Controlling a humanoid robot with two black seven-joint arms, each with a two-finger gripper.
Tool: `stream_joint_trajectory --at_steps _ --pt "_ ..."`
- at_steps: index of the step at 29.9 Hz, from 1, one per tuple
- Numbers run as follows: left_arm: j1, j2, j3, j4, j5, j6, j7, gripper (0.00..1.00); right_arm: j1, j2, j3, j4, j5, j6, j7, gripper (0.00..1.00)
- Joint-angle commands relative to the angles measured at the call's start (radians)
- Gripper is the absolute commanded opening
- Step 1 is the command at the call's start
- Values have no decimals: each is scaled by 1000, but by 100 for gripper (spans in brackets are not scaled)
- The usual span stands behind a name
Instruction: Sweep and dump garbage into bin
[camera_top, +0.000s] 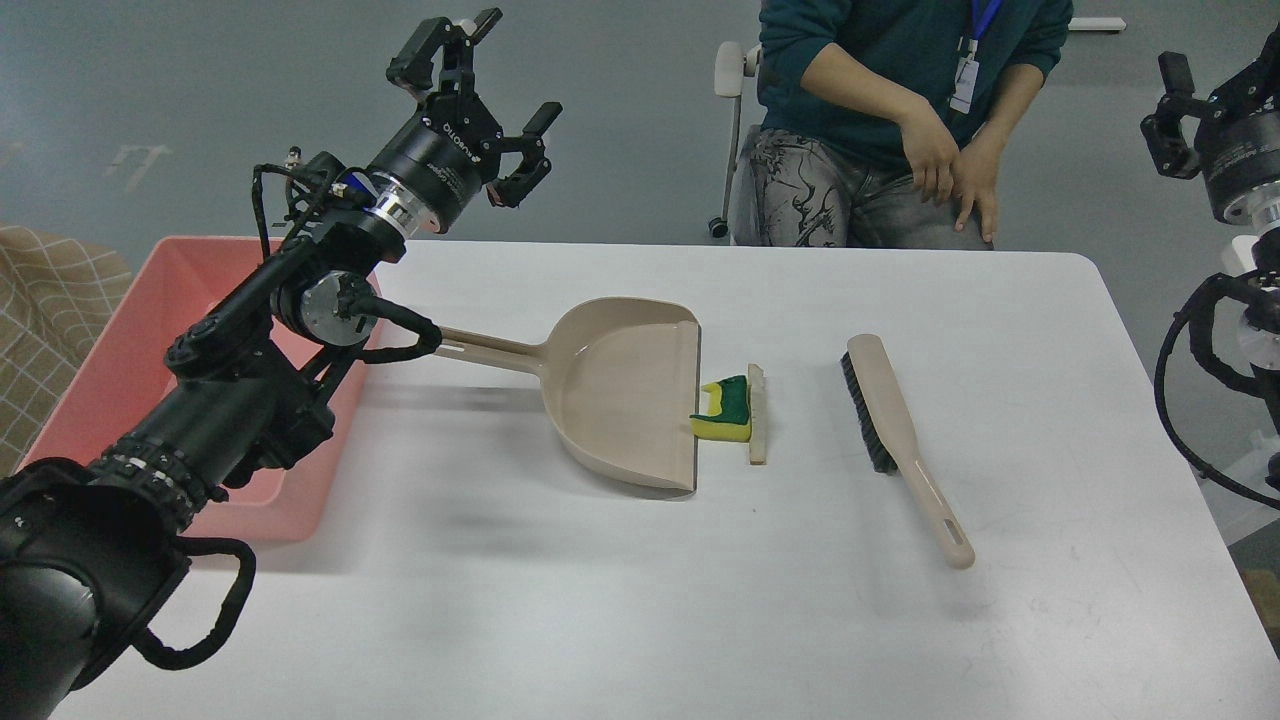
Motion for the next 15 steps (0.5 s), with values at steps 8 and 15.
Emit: stream_joint_trajectory --at_steps 8,15 --pt "13 7 14 12 -1 2 -1 98 -14 76 1 -5 3 0 -2 100" --pt "10 34 -8 1 -21 -17 -4 98 -2 79 15 -2 6 -20 -10 100"
